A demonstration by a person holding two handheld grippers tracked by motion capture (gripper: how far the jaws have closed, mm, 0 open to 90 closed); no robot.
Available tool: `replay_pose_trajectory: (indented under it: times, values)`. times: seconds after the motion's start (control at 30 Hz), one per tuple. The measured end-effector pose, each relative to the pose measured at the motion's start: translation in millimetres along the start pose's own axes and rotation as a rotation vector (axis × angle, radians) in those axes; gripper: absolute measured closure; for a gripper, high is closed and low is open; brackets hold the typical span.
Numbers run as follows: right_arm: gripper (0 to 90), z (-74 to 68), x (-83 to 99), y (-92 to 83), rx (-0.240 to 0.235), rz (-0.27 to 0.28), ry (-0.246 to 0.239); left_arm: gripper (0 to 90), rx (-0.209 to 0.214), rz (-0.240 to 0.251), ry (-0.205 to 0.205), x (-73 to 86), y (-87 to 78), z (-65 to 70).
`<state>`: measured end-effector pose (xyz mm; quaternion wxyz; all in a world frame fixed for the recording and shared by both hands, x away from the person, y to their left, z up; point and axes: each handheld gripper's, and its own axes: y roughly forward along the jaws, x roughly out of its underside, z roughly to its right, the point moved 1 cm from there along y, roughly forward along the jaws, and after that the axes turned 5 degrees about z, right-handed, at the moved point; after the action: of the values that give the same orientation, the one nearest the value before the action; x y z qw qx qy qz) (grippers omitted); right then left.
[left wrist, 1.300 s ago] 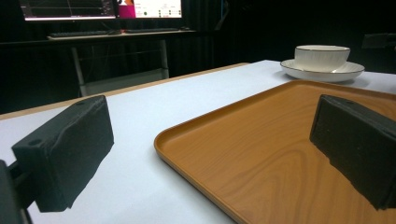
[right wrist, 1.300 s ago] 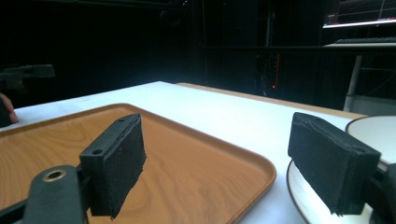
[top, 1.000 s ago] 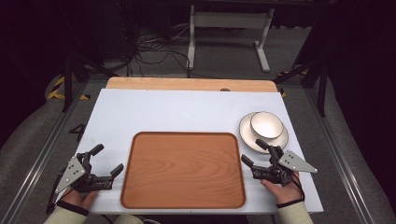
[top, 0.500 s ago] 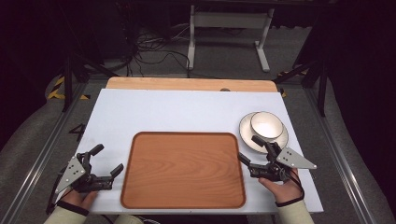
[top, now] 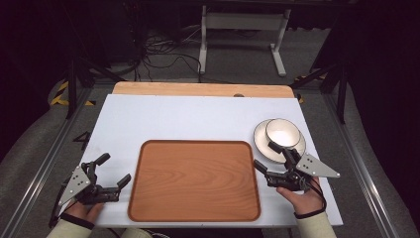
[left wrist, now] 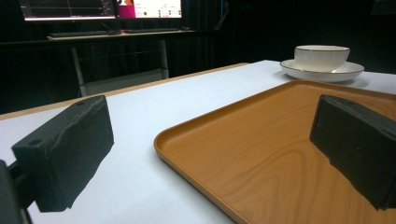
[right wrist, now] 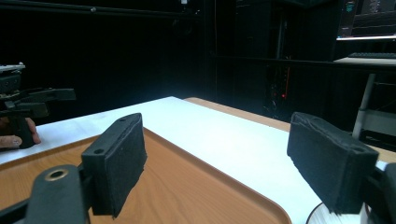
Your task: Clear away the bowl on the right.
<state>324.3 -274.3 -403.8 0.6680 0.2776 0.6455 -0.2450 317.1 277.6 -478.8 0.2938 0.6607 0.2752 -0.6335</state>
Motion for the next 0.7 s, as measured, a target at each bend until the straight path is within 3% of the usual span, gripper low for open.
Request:
replay_pose_trajectory:
  times: [0.43,0.7]
  values:
    - [21.7,9.1,-9.8,1.1,0.019,-0.011,0.005,0.2,0.002,0.001,0.002,0.0,-0.1,0.0]
    - [21.6,23.8,-16.6,1.9,0.047,-0.027,0.005,0.2,0.001,0.000,0.000,0.0,0.0,0.0]
